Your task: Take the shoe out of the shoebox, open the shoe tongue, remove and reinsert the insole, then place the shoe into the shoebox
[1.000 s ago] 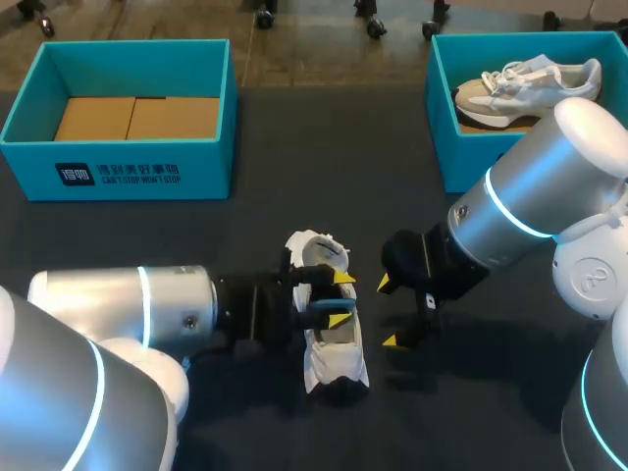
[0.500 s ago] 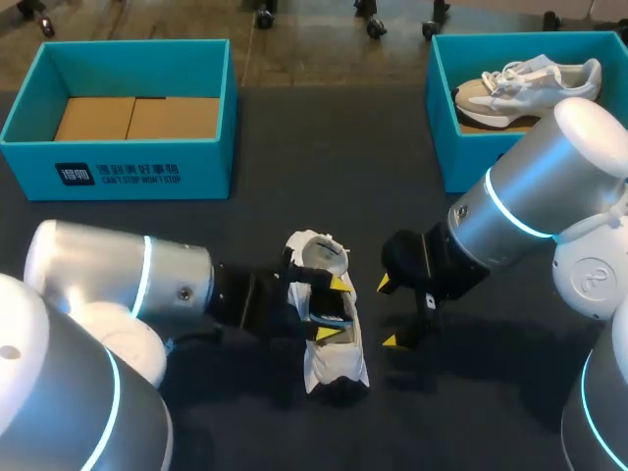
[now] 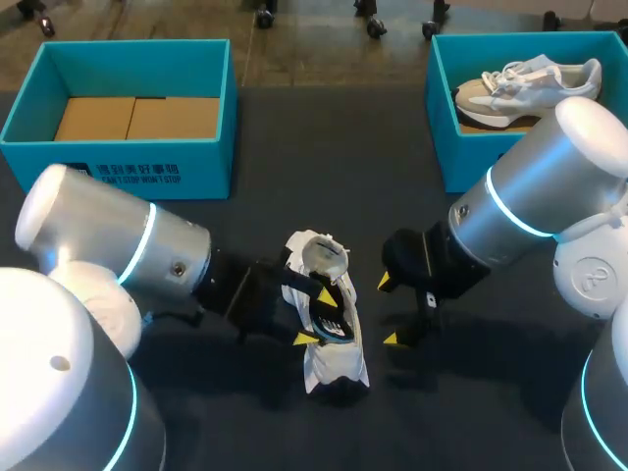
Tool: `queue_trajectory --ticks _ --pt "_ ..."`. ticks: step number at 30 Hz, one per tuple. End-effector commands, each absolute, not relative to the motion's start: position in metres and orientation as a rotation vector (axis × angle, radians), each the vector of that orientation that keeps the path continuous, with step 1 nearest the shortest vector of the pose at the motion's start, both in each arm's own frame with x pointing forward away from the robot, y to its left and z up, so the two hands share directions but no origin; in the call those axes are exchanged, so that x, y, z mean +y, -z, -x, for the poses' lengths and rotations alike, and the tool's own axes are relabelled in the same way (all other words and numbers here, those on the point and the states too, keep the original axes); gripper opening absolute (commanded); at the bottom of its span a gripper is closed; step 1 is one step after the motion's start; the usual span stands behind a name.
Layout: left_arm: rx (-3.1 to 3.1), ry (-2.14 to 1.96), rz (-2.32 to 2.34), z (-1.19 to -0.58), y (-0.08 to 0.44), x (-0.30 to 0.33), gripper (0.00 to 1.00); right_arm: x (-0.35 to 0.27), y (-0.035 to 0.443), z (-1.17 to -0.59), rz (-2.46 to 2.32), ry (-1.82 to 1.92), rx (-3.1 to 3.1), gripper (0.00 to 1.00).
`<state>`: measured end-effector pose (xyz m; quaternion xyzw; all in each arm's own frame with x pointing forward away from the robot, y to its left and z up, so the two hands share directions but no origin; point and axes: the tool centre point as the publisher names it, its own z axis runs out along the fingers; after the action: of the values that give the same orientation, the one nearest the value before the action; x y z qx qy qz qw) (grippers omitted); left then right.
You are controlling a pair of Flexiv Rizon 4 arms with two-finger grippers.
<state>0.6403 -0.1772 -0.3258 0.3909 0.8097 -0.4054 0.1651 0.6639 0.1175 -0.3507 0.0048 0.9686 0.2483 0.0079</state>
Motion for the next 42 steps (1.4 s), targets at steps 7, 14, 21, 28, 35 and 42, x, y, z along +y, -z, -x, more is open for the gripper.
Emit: queue_trajectory --ticks 7,14,21,28,35,42 --pt "2.503 0.896 -1.473 -0.62 0.322 -0.167 0.49 0.06 0.304 -0.662 0.036 -0.749 3.01 1.0" --pt "2.53 0.829 -1.528 -0.62 0.312 -0.159 0.52 0.031 0.284 -0.668 0.102 -0.578 3.108 1.0" --pt "2.548 0.748 -1.647 -0.625 0.298 -0.16 0.49 0.029 0.283 -0.668 0.095 -0.544 3.125 1.0" --pt "2.561 0.534 -1.892 -0.631 0.295 -0.151 0.5 0.029 0.283 -0.668 0.095 -0.544 3.125 1.0" --pt "2.556 0.426 -2.001 -0.645 0.287 -0.135 0.69 0.029 0.283 -0.668 0.095 -0.544 3.125 1.0" --pt "2.546 0.326 -2.032 -0.659 0.279 -0.124 0.66 0.029 0.283 -0.668 0.095 -0.544 3.125 1.0"
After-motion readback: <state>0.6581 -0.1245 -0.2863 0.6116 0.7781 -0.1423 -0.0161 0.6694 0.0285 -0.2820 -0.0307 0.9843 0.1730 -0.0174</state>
